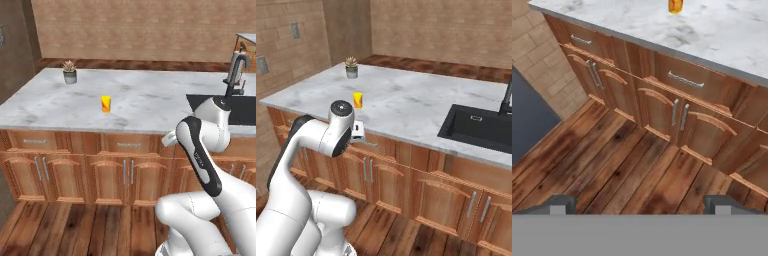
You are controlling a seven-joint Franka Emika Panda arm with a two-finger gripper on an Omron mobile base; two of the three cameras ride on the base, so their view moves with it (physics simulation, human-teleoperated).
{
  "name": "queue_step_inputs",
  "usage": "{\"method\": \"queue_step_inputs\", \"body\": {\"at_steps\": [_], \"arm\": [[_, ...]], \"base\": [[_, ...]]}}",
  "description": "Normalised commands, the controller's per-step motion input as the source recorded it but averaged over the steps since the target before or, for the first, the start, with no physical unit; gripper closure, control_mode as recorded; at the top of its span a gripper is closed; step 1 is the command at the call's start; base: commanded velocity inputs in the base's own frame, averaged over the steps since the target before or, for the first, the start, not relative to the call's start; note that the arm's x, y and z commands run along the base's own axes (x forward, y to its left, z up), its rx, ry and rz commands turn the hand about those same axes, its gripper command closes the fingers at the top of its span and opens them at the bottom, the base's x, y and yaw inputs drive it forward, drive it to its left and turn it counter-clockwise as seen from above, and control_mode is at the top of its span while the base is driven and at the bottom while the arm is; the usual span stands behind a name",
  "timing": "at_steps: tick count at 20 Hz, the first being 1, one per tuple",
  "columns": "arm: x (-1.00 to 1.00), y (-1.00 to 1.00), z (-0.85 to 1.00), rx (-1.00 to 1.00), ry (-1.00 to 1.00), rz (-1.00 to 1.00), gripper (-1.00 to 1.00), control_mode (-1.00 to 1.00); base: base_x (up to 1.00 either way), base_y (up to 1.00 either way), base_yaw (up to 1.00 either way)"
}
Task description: Place the pitcher and cup on the dining counter for serving.
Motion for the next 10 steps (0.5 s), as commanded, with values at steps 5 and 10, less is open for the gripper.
{"method": "queue_step_inputs", "body": {"at_steps": [5, 10], "arm": [[0.00, 0.00, 0.00, 0.00, 0.00, 0.00, -1.00, 1.00], [0.00, 0.00, 0.00, 0.00, 0.00, 0.00, -1.00, 1.00]], "base": [[0.58, 0.50, -0.13], [0.65, 0.47, -0.16]]}}
